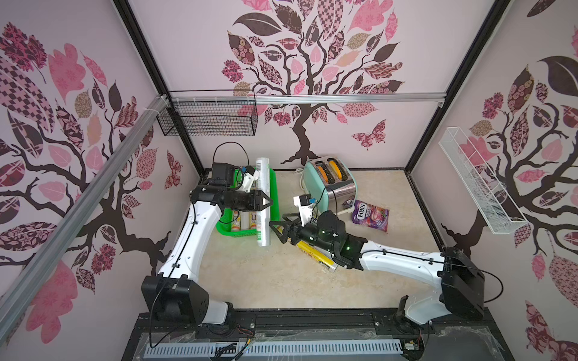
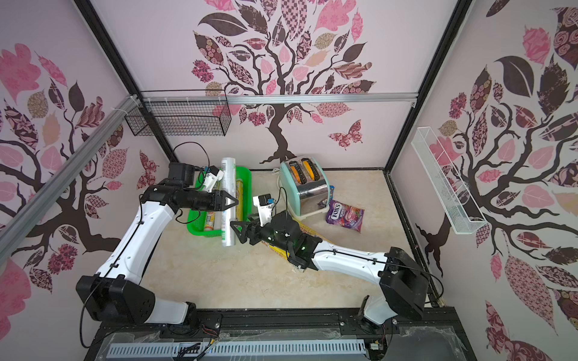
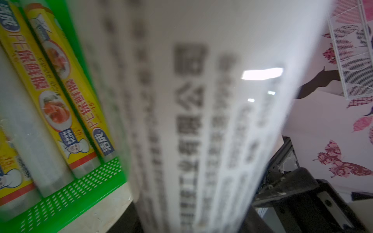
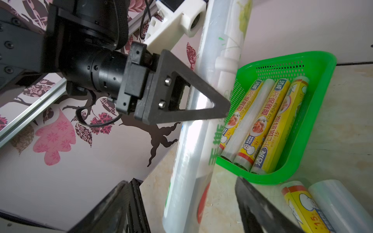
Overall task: Put the plastic wrap into the basket
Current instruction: Pick up the plastic wrap from the center of the board, then place the plastic wrap in the basket.
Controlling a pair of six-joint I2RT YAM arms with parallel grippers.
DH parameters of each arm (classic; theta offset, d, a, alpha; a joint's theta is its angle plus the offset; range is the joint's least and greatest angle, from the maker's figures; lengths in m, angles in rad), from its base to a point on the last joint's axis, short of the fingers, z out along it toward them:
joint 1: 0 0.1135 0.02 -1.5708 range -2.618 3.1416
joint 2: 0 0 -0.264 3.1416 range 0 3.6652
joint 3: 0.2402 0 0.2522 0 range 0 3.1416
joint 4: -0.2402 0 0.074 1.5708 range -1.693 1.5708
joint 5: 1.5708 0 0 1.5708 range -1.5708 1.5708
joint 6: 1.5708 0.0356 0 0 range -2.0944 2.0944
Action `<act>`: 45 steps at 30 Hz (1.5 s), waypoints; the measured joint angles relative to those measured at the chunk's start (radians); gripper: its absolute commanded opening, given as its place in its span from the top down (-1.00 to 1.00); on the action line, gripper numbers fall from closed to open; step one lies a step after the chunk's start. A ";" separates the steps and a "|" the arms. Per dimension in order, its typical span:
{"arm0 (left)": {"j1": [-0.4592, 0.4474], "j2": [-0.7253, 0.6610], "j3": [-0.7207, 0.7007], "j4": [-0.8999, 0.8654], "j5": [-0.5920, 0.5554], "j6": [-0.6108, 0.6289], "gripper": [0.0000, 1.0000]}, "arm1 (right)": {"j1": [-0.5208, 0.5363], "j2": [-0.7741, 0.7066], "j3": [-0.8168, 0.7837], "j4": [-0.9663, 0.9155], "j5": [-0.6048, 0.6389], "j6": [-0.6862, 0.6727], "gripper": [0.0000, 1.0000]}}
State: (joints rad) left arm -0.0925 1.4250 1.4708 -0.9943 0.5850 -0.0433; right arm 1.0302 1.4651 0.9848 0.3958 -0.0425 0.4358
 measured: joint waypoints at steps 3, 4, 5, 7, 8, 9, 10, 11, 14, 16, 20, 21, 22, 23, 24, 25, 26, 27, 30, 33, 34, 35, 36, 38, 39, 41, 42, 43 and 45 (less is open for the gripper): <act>0.014 0.001 0.000 -0.019 -0.087 0.048 0.05 | 0.001 -0.032 -0.023 -0.068 -0.018 -0.038 -0.99; 0.015 0.003 0.000 -0.026 -0.119 0.063 0.04 | 0.001 -0.042 -0.031 -0.093 -0.020 -0.058 -0.99; 0.015 0.007 0.000 -0.030 -0.151 0.076 0.04 | 0.001 -0.054 -0.037 -0.125 -0.020 -0.079 -0.99; 0.016 0.023 0.000 -0.034 -0.209 0.094 0.03 | 0.001 -0.072 -0.042 -0.175 -0.017 -0.117 -0.99; 0.016 0.035 0.000 -0.034 -0.236 0.101 0.03 | 0.001 -0.081 -0.042 -0.200 -0.016 -0.140 -0.99; 0.016 0.048 0.000 -0.034 -0.258 0.104 0.03 | 0.001 -0.088 -0.042 -0.214 -0.013 -0.156 -0.99; 0.016 0.065 0.002 -0.034 -0.287 0.108 0.03 | 0.001 -0.095 -0.041 -0.231 -0.010 -0.175 -0.99; 0.017 0.086 0.009 -0.039 -0.314 0.111 0.03 | 0.001 -0.099 -0.041 -0.245 -0.008 -0.191 -0.99; 0.021 0.161 0.059 -0.057 -0.378 0.114 0.03 | 0.001 -0.100 -0.028 -0.285 -0.003 -0.227 -0.99; 0.024 0.215 0.108 -0.069 -0.412 0.113 0.03 | 0.001 -0.100 -0.017 -0.303 0.004 -0.244 -0.99; 0.029 0.332 0.221 -0.106 -0.467 0.100 0.03 | 0.001 -0.100 -0.011 -0.315 0.010 -0.275 -0.99; 0.029 0.359 0.247 -0.117 -0.478 0.098 0.04 | 0.001 -0.100 -0.011 -0.321 0.011 -0.283 -0.99; 0.029 0.389 0.275 -0.130 -0.492 0.095 0.05 | 0.001 -0.100 -0.009 -0.329 0.012 -0.291 -0.99; 0.029 0.414 0.301 -0.143 -0.505 0.093 0.05 | 0.001 -0.100 -0.006 -0.338 0.013 -0.296 -0.99; 0.029 0.443 0.330 -0.161 -0.520 0.092 0.05 | 0.001 -0.100 0.000 -0.349 0.014 -0.306 -0.99; 0.031 0.472 0.362 -0.179 -0.531 0.089 0.05 | 0.001 -0.100 0.005 -0.358 0.015 -0.314 -0.99; 0.033 0.500 0.396 -0.201 -0.539 0.085 0.05 | 0.001 -0.100 0.011 -0.365 0.016 -0.322 -0.99; 0.035 0.531 0.436 -0.225 -0.544 0.080 0.05 | 0.001 -0.100 0.019 -0.372 0.018 -0.330 -0.99; 0.044 0.602 0.542 -0.274 -0.555 0.068 0.05 | 0.001 -0.100 0.040 -0.385 0.028 -0.352 -0.99; 0.059 0.633 0.603 -0.300 -0.570 0.060 0.05 | 0.001 -0.100 0.048 -0.401 0.045 -0.373 -0.99; 0.064 0.638 0.616 -0.308 -0.575 0.058 0.05 | 0.001 -0.100 0.049 -0.408 0.055 -0.380 -0.99; 0.070 0.643 0.628 -0.315 -0.580 0.056 0.05 | 0.001 -0.101 0.049 -0.412 0.063 -0.389 -0.99; 0.077 0.647 0.639 -0.320 -0.584 0.054 0.04 | 0.001 -0.101 0.049 -0.415 0.071 -0.400 -0.99; 0.088 0.654 0.649 -0.320 -0.599 0.051 0.03 | 0.001 -0.101 0.050 -0.422 0.086 -0.426 -0.99; 0.093 0.657 0.651 -0.318 -0.605 0.050 0.02 | 0.001 -0.101 0.053 -0.430 0.094 -0.442 -0.99; 0.101 0.669 0.654 -0.315 -0.616 0.050 0.01 | 0.001 -0.101 0.058 -0.434 0.105 -0.463 -0.99; 0.105 0.679 0.655 -0.313 -0.624 0.050 0.01 | 0.001 -0.101 0.061 -0.435 0.111 -0.472 -0.99; 0.106 0.692 0.655 -0.308 -0.634 0.050 0.01 | 0.001 -0.101 0.064 -0.434 0.115 -0.478 -0.99; 0.107 0.717 0.655 -0.296 -0.655 0.050 0.00 | 0.001 -0.101 0.069 -0.434 0.119 -0.486 -0.99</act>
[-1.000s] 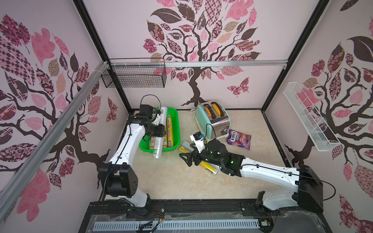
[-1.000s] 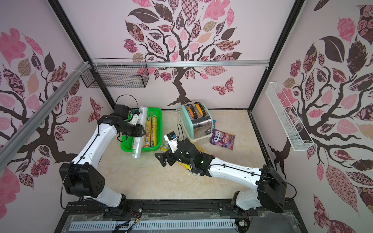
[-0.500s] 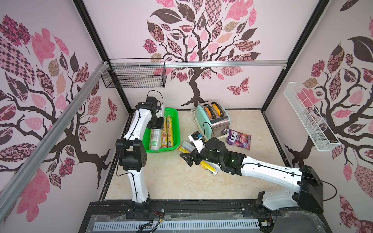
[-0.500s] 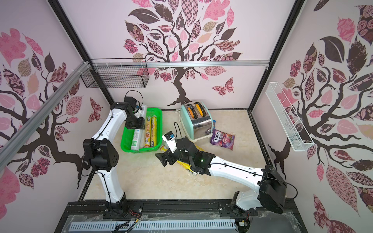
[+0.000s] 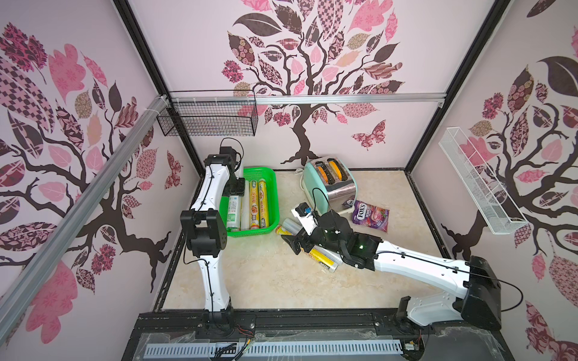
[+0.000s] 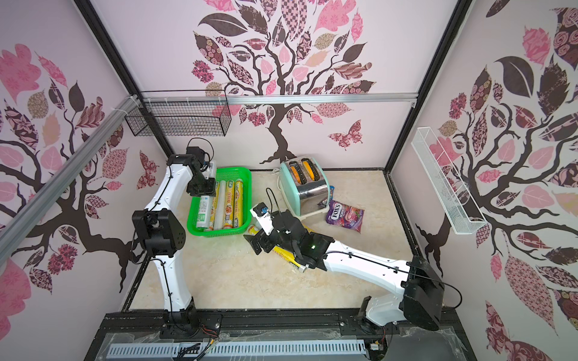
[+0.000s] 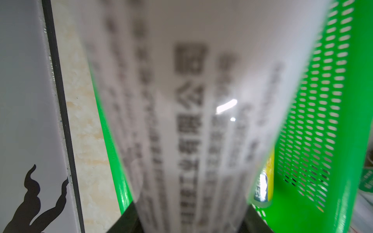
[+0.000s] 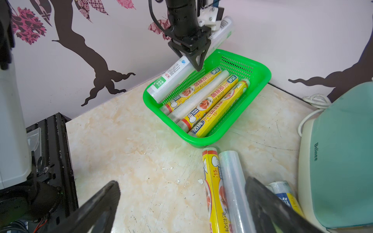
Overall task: Put the plastic wrap into the basket
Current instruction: Place the plastic wrap in the basket.
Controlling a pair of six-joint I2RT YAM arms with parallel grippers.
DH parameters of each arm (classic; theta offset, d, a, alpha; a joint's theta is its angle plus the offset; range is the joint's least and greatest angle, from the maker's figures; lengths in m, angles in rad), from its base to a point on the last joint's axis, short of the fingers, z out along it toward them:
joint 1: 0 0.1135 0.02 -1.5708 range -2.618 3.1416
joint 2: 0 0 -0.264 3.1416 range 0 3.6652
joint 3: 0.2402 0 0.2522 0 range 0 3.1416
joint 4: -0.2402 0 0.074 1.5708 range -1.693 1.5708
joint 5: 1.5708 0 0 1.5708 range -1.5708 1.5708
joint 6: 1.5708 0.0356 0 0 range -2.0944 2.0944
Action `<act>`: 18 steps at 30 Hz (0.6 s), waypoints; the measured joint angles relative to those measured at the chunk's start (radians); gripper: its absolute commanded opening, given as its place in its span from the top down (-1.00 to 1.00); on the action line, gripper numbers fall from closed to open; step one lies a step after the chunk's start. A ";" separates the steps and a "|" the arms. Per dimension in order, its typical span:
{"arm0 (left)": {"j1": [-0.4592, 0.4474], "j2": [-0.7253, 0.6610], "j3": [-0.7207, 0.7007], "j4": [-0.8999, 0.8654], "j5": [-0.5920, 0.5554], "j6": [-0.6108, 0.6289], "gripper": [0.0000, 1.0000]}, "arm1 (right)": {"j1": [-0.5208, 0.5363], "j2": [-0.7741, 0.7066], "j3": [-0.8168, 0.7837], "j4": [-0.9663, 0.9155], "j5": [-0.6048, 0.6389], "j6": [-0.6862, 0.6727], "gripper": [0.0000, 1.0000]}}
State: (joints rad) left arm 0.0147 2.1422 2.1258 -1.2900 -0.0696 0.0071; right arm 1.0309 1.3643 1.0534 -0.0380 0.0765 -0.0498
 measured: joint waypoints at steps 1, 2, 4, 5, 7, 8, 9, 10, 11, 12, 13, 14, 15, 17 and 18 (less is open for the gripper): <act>0.000 0.013 -0.002 0.010 -0.010 0.000 -0.01 | 0.000 0.000 0.001 0.000 0.003 -0.001 -0.99; 0.001 0.023 -0.007 0.023 -0.019 0.001 -0.01 | 0.000 0.000 0.001 0.000 0.005 -0.003 -0.99; 0.004 0.029 -0.034 0.060 -0.036 0.005 -0.01 | 0.000 0.000 0.001 -0.001 0.010 -0.005 -0.99; 0.007 0.030 -0.052 0.081 -0.043 0.009 -0.01 | 0.000 0.000 0.001 0.000 0.014 -0.008 -0.99; 0.014 0.036 -0.073 0.107 -0.053 0.013 -0.01 | 0.000 0.000 0.001 -0.002 0.024 -0.018 -0.99; 0.020 0.044 -0.076 0.116 -0.060 0.013 -0.03 | 0.000 0.000 0.001 -0.006 0.031 -0.021 -0.99; 0.024 0.051 -0.077 0.128 -0.064 0.012 -0.08 | 0.000 0.000 0.001 -0.009 0.042 -0.024 -0.99; 0.027 0.057 -0.079 0.139 -0.067 0.011 -0.14 | 0.000 0.000 0.001 -0.010 0.050 -0.027 -0.99; 0.032 0.061 -0.086 0.153 -0.070 0.010 -0.18 | 0.000 0.000 0.001 -0.014 0.062 -0.031 -0.99; 0.034 0.062 -0.100 0.171 -0.075 0.008 -0.19 | 0.000 0.000 0.001 -0.018 0.072 -0.034 -0.99; 0.035 0.061 -0.113 0.185 -0.080 0.004 -0.19 | 0.000 0.000 0.001 -0.022 0.080 -0.038 -0.99; 0.036 0.061 -0.126 0.200 -0.085 0.000 -0.20 | 0.000 0.000 0.001 -0.028 0.088 -0.041 -0.99; 0.036 0.061 -0.139 0.213 -0.088 -0.003 -0.22 | 0.000 0.000 0.001 -0.034 0.097 -0.041 -0.99; 0.036 0.063 -0.151 0.222 -0.095 -0.011 -0.23 | 0.000 0.000 0.001 -0.042 0.111 -0.041 -0.99; 0.036 0.064 -0.151 0.224 -0.095 -0.015 -0.23 | 0.000 0.000 0.001 -0.045 0.116 -0.041 -0.99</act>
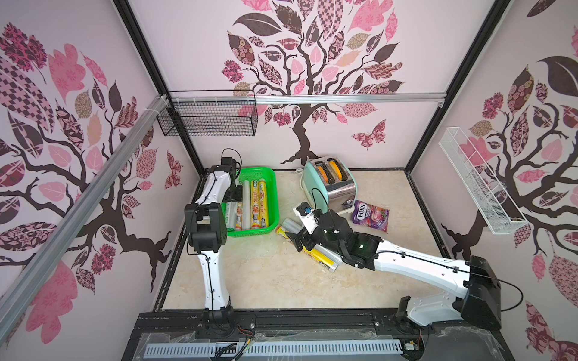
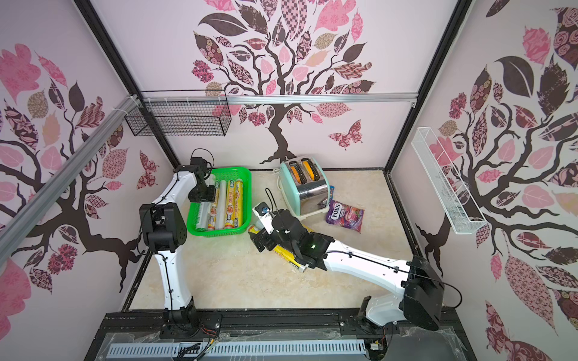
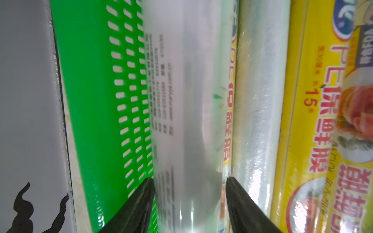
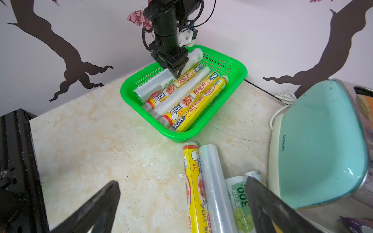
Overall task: Put the plastic wrap into the basket
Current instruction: Place the plastic wrap in the basket, then pick up the plastic wrap from the center of the board.
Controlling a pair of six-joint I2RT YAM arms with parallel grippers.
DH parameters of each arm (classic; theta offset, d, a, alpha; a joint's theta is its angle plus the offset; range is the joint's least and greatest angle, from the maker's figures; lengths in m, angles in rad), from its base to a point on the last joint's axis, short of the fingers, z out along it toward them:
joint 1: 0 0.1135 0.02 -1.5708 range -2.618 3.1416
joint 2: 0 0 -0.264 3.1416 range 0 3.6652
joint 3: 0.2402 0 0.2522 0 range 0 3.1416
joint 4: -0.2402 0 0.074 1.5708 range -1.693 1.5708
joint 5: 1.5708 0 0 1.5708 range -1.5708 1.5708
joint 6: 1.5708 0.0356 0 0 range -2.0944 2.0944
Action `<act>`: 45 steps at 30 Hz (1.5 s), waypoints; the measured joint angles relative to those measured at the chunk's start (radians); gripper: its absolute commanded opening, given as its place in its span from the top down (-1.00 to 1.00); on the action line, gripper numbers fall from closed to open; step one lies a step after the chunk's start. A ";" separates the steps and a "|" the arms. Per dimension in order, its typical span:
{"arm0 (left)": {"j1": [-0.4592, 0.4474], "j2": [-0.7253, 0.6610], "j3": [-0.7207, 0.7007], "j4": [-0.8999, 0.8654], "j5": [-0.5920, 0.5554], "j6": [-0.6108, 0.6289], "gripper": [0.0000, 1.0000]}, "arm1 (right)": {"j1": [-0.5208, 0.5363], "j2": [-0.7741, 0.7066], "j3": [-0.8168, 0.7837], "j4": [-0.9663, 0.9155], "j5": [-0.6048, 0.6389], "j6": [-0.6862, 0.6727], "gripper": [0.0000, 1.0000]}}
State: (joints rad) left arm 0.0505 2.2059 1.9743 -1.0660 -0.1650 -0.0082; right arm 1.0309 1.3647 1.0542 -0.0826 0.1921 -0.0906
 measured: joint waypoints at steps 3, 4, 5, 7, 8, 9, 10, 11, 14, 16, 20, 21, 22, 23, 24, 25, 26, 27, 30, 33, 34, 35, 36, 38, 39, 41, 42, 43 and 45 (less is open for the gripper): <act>0.000 0.000 0.000 0.010 -0.003 -0.017 -0.23 | 0.000 0.000 0.000 -0.002 0.014 0.000 -0.99; 0.000 0.000 0.000 0.011 -0.003 -0.020 -0.23 | 0.000 0.000 0.000 -0.002 0.020 0.000 -0.99; 0.000 0.000 0.000 0.011 -0.003 -0.022 -0.23 | 0.000 0.000 0.000 -0.002 0.023 0.000 -0.99; 0.000 -0.001 -0.006 0.019 -0.010 -0.023 -0.23 | 0.000 0.000 0.000 -0.002 0.030 -0.005 -0.99; 0.000 -0.005 -0.018 0.031 -0.016 -0.024 -0.22 | 0.000 0.000 0.000 -0.003 0.034 -0.009 -0.99; 0.000 -0.012 -0.039 0.042 -0.024 -0.025 -0.22 | 0.000 0.000 0.000 -0.005 0.038 -0.015 -0.99; -0.001 -0.016 -0.054 0.046 -0.033 -0.026 -0.21 | 0.000 0.000 0.000 -0.006 0.042 -0.022 -0.99; -0.003 -0.018 -0.066 0.050 -0.045 -0.027 -0.19 | 0.000 0.002 0.000 -0.007 0.045 -0.027 -0.99; -0.009 -0.032 -0.109 0.078 -0.086 -0.026 -0.07 | 0.000 0.010 0.000 -0.008 0.053 -0.035 -0.99; -0.010 -0.045 -0.134 0.092 -0.102 -0.027 -0.04 | 0.000 0.019 0.000 -0.018 0.054 -0.037 -0.99; -0.005 -0.049 -0.138 0.087 -0.094 -0.040 -0.02 | -0.010 0.048 0.007 -0.064 0.050 -0.021 -0.99; -0.005 -0.049 -0.138 0.087 -0.089 -0.043 -0.02 | -0.014 0.060 0.016 -0.086 0.043 -0.011 -0.99; -0.005 -0.050 -0.138 0.086 -0.084 -0.045 -0.02 | -0.021 0.071 0.027 -0.109 0.035 0.001 -0.99; -0.005 -0.050 -0.138 0.084 -0.078 -0.048 -0.04 | -0.028 0.079 0.038 -0.129 0.029 0.011 -0.99; -0.004 -0.050 -0.136 0.080 -0.074 -0.050 -0.09 | -0.040 0.087 0.048 -0.150 0.014 0.024 -0.99; -0.004 -0.050 -0.134 0.075 -0.071 -0.055 -0.17 | -0.057 0.092 0.056 -0.171 -0.005 0.037 -0.99; -0.004 -0.051 -0.134 0.071 -0.069 -0.059 -0.25 | -0.075 0.095 0.061 -0.191 -0.026 0.048 -0.99; -0.004 -0.055 -0.134 0.066 -0.069 -0.062 -0.33 | -0.101 0.100 0.068 -0.217 -0.056 0.059 -0.98; -0.004 -0.096 -0.143 0.060 -0.063 -0.070 -0.41 | -0.172 0.127 0.093 -0.301 -0.148 0.068 -0.88; -0.004 -0.163 -0.148 0.046 -0.051 -0.070 -0.47 | -0.217 0.174 0.127 -0.399 -0.226 0.054 -0.76; -0.004 -0.196 -0.155 0.043 -0.048 -0.068 -0.47 | -0.219 0.192 0.139 -0.431 -0.250 0.048 -0.74; -0.004 -0.224 -0.161 0.040 -0.044 -0.066 -0.48 | -0.219 0.206 0.148 -0.457 -0.270 0.045 -0.73; -0.004 -0.255 -0.167 0.033 -0.039 -0.063 -0.49 | -0.216 0.220 0.154 -0.481 -0.291 0.043 -0.72; -0.004 -0.307 -0.175 0.018 -0.032 -0.053 -0.51 | -0.213 0.240 0.156 -0.517 -0.315 0.045 -0.69; -0.004 -0.333 -0.184 0.011 -0.028 -0.047 -0.52 | -0.210 0.249 0.156 -0.534 -0.323 0.045 -0.67; -0.004 -0.384 -0.214 0.002 -0.018 -0.039 -0.53 | -0.209 0.271 0.156 -0.557 -0.333 0.047 -0.63; -0.004 -0.412 -0.236 -0.005 -0.008 -0.032 -0.55 | -0.209 0.287 0.157 -0.570 -0.336 0.048 -0.62; -0.004 -0.436 -0.257 -0.014 0.000 -0.026 -0.58 | -0.209 0.306 0.161 -0.588 -0.336 0.049 -0.62; -0.003 -0.475 -0.293 -0.032 0.017 -0.013 -0.62 | -0.209 0.341 0.168 -0.610 -0.333 0.052 -0.60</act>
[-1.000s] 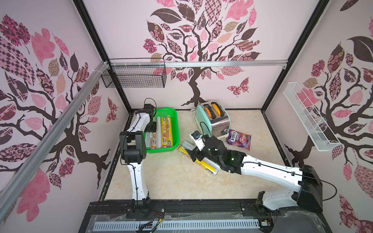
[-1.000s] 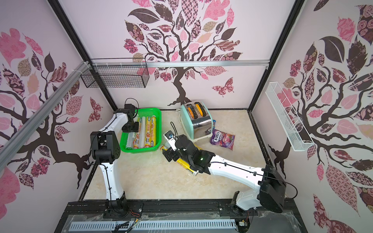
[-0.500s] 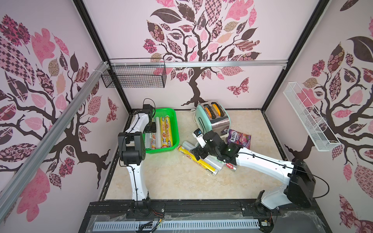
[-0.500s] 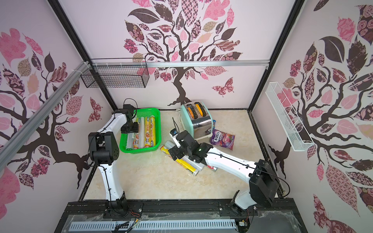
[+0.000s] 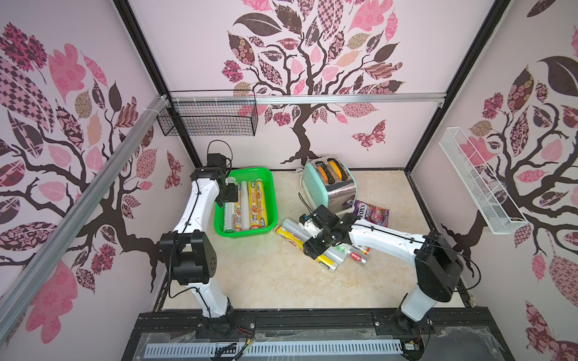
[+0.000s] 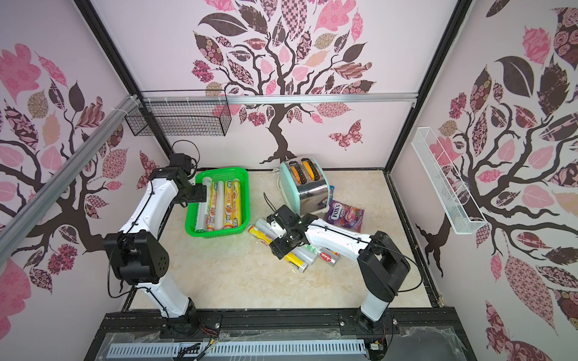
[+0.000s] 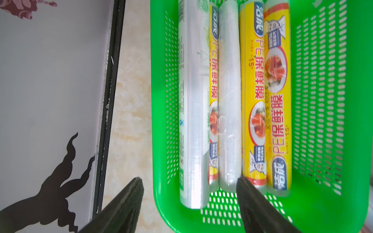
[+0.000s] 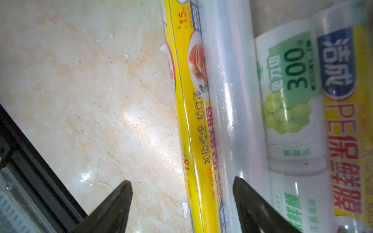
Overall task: Put the plastic wrap into the basket
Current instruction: Pick up the plastic wrap from the center of the board.
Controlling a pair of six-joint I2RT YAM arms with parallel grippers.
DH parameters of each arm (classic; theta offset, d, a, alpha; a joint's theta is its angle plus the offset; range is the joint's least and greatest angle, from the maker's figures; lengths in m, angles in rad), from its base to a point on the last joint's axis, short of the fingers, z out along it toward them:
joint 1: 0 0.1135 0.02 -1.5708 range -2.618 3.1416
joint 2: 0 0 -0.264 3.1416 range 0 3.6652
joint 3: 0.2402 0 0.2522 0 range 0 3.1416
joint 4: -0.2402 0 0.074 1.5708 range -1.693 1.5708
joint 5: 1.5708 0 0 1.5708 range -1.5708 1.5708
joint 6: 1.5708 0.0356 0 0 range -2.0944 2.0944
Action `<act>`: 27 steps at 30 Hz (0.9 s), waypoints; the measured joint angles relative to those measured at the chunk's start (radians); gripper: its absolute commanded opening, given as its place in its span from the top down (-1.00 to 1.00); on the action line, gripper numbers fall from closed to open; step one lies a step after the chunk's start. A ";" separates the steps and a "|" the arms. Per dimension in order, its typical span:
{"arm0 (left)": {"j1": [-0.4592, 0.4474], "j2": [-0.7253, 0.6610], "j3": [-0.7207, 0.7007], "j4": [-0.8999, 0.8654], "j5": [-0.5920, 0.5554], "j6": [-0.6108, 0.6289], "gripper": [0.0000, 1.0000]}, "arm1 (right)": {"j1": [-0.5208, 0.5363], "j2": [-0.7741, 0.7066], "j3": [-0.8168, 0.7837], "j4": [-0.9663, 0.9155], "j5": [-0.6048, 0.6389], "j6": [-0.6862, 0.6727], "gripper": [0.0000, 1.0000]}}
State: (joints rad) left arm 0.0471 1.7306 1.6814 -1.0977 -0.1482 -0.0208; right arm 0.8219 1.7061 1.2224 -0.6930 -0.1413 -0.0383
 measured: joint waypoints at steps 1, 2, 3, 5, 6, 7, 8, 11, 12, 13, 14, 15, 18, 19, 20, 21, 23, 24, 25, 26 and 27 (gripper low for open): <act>0.000 -0.018 -0.018 -0.009 0.007 0.007 -0.63 | 0.000 0.015 0.002 -0.007 0.002 0.001 -0.59; 0.000 -0.038 -0.036 -0.018 0.014 0.016 -0.64 | -0.001 0.032 0.004 -0.015 0.004 0.002 -0.58; 0.000 -0.058 -0.053 -0.029 0.020 0.024 -0.64 | -0.001 0.046 0.005 -0.022 0.003 0.000 -0.57; 0.000 -0.097 -0.085 -0.050 0.027 0.042 -0.65 | 0.000 0.053 0.008 -0.024 0.002 0.002 -0.53; 0.000 -0.117 -0.101 -0.058 0.030 0.050 -0.65 | 0.001 0.057 0.008 -0.026 0.003 0.002 -0.52; 0.000 -0.137 -0.116 -0.063 0.035 0.058 -0.65 | 0.002 0.062 0.008 -0.026 0.002 0.004 -0.50; 0.000 -0.162 -0.135 -0.069 0.041 0.070 -0.66 | 0.002 0.069 0.007 -0.024 -0.004 0.005 -0.49; 0.000 -0.228 -0.176 -0.088 0.061 0.103 -0.66 | 0.003 0.088 -0.003 -0.010 -0.020 0.014 -0.47; 0.000 -0.246 -0.181 -0.095 0.066 0.112 -0.66 | 0.005 0.092 -0.011 -0.005 -0.023 0.017 -0.47; 0.000 -0.260 -0.184 -0.100 0.068 0.121 -0.66 | 0.006 0.097 -0.019 -0.003 -0.026 0.019 -0.46; 0.000 -0.274 -0.185 -0.105 0.072 0.129 -0.66 | 0.008 0.101 -0.027 0.001 -0.028 0.021 -0.46; 0.000 -0.286 -0.187 -0.108 0.075 0.135 -0.66 | 0.010 0.105 -0.035 0.002 -0.030 0.021 -0.45; 0.000 -0.330 -0.220 -0.107 0.088 0.150 -0.66 | 0.019 0.113 -0.050 0.006 -0.027 0.023 -0.40; 0.000 -0.343 -0.232 -0.107 0.092 0.153 -0.65 | 0.022 0.114 -0.054 0.013 -0.026 0.025 -0.38; 0.000 -0.357 -0.245 -0.109 0.098 0.156 -0.66 | 0.028 0.114 -0.059 0.021 -0.023 0.027 -0.36; 0.000 -0.368 -0.255 -0.111 0.104 0.159 -0.66 | 0.033 0.114 -0.063 0.029 -0.021 0.031 -0.34; 0.000 -0.386 -0.267 -0.112 0.113 0.165 -0.66 | 0.042 0.117 -0.074 0.055 -0.016 0.034 -0.29; 0.000 -0.396 -0.274 -0.112 0.119 0.168 -0.66 | 0.051 0.122 -0.077 0.063 -0.005 0.030 -0.26; 0.000 -0.407 -0.279 -0.113 0.124 0.169 -0.66 | 0.063 0.124 -0.077 0.069 0.009 0.026 -0.23; 0.000 -0.417 -0.284 -0.113 0.129 0.169 -0.65 | 0.082 0.130 -0.073 0.072 0.044 0.018 -0.20; 0.000 -0.430 -0.290 -0.116 0.139 0.169 -0.66 | 0.101 0.135 -0.069 0.072 0.077 0.012 -0.19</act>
State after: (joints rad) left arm 0.0471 1.3006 1.3918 -1.2137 -0.0093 0.1482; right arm 0.9234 1.8412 1.1534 -0.6205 -0.0647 -0.0265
